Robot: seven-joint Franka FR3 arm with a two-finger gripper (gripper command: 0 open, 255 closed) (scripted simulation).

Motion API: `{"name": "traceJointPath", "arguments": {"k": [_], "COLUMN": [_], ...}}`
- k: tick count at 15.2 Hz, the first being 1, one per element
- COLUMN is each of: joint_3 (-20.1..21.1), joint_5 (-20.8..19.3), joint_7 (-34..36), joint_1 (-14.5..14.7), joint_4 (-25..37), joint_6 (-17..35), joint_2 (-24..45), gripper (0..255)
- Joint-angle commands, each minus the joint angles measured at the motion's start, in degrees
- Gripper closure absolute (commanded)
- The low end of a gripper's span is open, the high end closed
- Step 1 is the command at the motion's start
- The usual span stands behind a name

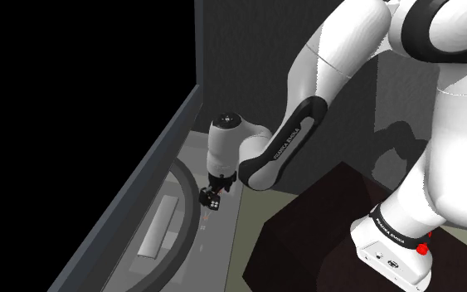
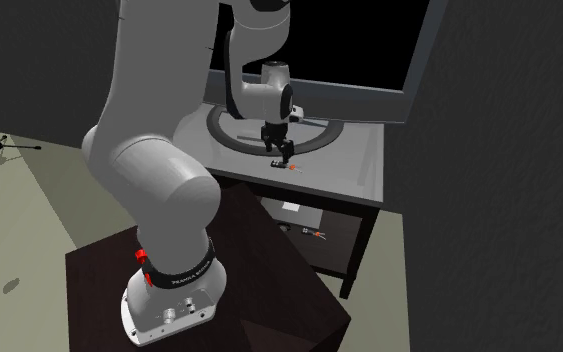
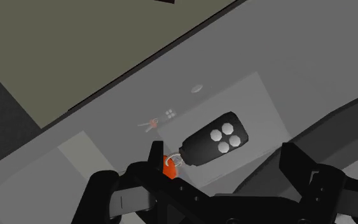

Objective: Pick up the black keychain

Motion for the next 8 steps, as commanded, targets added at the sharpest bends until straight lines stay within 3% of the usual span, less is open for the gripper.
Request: {"name": "traceJointPath", "arguments": {"k": [1,6,7,8], "joint_3": [-1.0,-2.7,-2.7,-2.7], "joint_5": [-0.9,-2.3,-2.3,-2.3], "joint_7": [0.8,1.9,1.9,1.9], "joint_1": [1.0,2.3,2.3,2.3], "joint_4": [0.8,1.8,1.9,1.9], "joint_6": [0.9,2.9,2.9,2.9], "joint_2": [1.7,4.5,4.6,4.6], "gripper": [0,0,255,255]}}
